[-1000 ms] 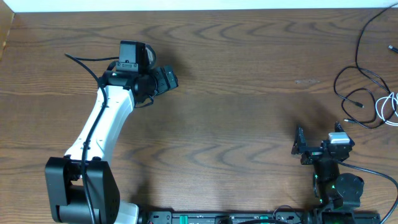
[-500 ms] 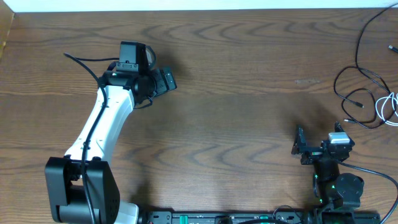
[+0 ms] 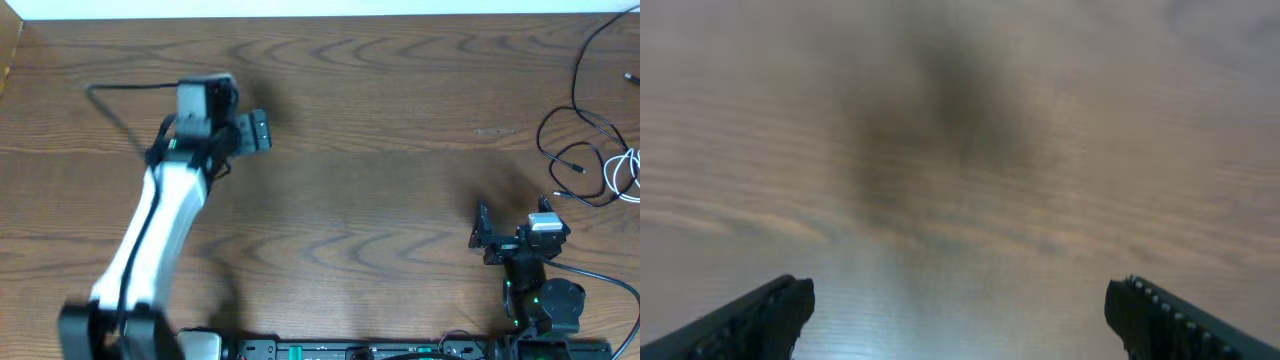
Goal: Untangle cables
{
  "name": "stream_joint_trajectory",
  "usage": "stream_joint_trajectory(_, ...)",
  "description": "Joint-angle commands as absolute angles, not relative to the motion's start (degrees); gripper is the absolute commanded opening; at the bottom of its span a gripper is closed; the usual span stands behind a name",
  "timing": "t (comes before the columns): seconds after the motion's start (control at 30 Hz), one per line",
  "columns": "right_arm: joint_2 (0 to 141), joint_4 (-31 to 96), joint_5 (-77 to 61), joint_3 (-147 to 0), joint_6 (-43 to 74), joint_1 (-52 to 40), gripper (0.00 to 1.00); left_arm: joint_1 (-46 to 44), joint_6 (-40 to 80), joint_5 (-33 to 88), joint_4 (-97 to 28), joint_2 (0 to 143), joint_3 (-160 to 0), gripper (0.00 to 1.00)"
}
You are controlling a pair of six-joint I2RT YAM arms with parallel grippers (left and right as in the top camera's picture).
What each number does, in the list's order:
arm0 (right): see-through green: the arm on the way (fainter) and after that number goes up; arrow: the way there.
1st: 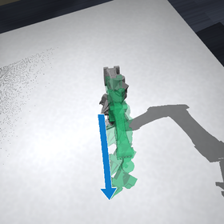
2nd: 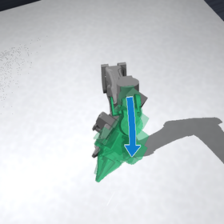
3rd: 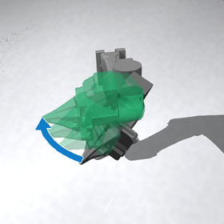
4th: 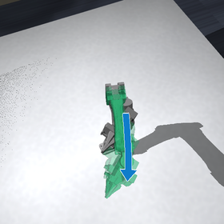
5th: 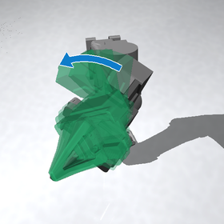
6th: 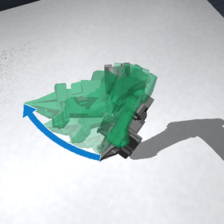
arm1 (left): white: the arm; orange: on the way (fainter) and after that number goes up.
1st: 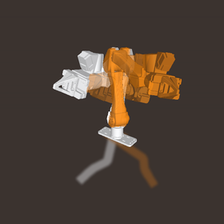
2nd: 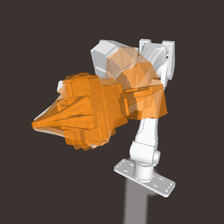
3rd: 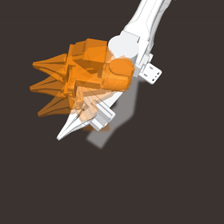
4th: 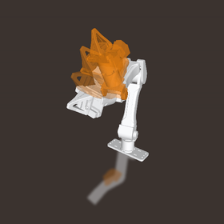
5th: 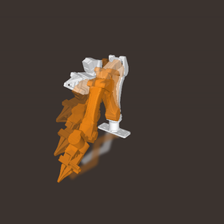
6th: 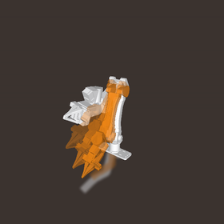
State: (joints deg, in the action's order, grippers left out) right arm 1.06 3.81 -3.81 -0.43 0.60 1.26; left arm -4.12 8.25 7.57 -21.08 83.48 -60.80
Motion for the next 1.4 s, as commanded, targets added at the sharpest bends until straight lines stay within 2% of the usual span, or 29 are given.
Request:
stream_joint_trajectory(0.0,1.1,4.1,-3.4,-0.3,0.8,0.7,0.99,-2.2,4.9,7.3,-15.8,73.3,-52.5,0.98)
stream_joint_trajectory(0.2,1.1,4.1,-3.3,-0.3,0.8,0.7,0.99,2.3,-1.4,13.5,-4.1,48.1,-32.9,0.98)
stream_joint_trajectory(0.37,1.1,4.1,-3.3,-0.3,0.8,0.7,0.99,2.5,-8.4,13.0,3.5,36.0,-20.7,0.98)
stream_joint_trajectory(0.63,1.1,4.1,-3.3,-0.3,0.8,0.7,0.99,3.6,-7.2,11.1,11.0,17.3,-4.0,0.98)
stream_joint_trajectory(0.77,1.1,4.1,-3.3,-0.3,0.8,0.7,0.99,3.8,-7.2,10.9,10.2,11.2,-0.1,0.98)
stream_joint_trajectory(1.03,1.1,4.1,-3.4,-0.3,0.8,0.7,0.99,5.4,-6.7,8.2,-3.8,3.2,-0.2,0.98)
stream_joint_trajectory(1.37,1.1,4.1,-3.3,-0.3,0.8,0.7,0.99,5.4,-5.3,8.3,-3.4,0.3,-0.2,0.98)
